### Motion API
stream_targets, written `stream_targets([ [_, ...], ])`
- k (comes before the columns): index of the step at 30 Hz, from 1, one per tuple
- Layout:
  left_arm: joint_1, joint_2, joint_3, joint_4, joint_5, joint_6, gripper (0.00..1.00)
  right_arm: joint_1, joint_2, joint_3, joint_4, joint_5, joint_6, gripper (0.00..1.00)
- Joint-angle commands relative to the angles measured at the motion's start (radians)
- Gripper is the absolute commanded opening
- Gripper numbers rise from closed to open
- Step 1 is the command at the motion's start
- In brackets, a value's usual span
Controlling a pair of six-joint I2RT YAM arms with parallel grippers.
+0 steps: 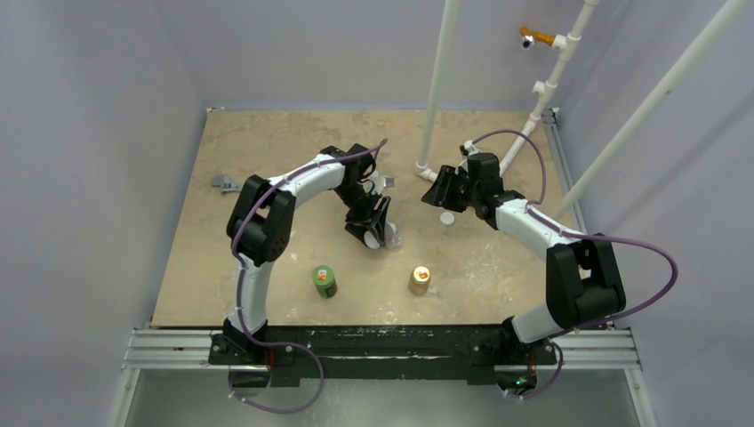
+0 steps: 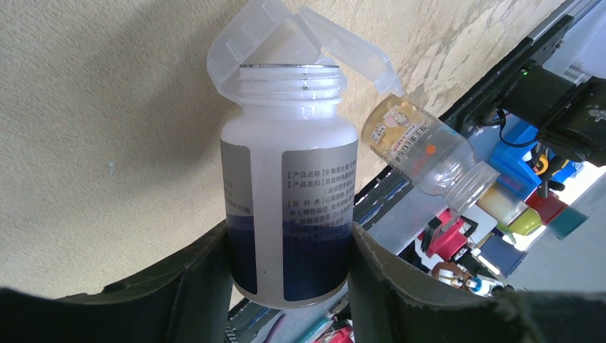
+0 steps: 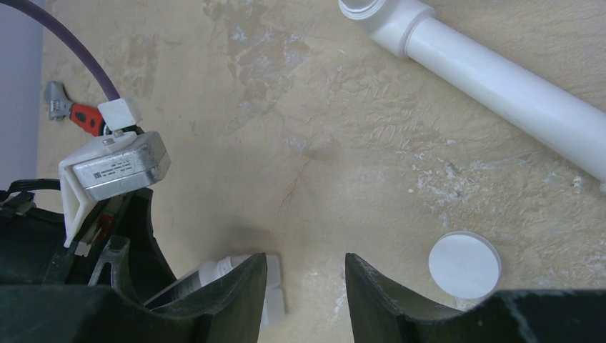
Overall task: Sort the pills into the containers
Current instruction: Pour the pill into the pill container.
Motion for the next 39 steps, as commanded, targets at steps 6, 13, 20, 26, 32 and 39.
stream_targets([
  [6,0.005,-0.065,0.003,0.010,-0.062,0.024,0.00,-0.004,0.006,-0.002,0.037,-0.036,0.000,0.44],
  [13,-0.027,-0.074,0.037,-0.036,-0.120,0.086,0.00,-0.004,0.010,0.001,0.037,-0.041,-0.001,0.44],
  [20,-0.064,-0.081,0.058,-0.050,-0.196,0.114,0.00,-0.003,0.010,0.000,0.035,-0.045,-0.003,0.44],
  [26,-0.101,-0.099,0.079,-0.065,-0.280,0.151,0.00,-0.003,0.012,0.000,0.038,-0.048,-0.003,0.44],
  [32,-0.132,-0.122,0.080,-0.061,-0.321,0.191,0.00,-0.004,0.012,0.001,0.038,-0.048,-0.003,0.44],
  [39,-0.170,-0.121,0.090,-0.069,-0.414,0.249,0.00,-0.004,0.009,0.001,0.037,-0.047,-0.004,0.44],
])
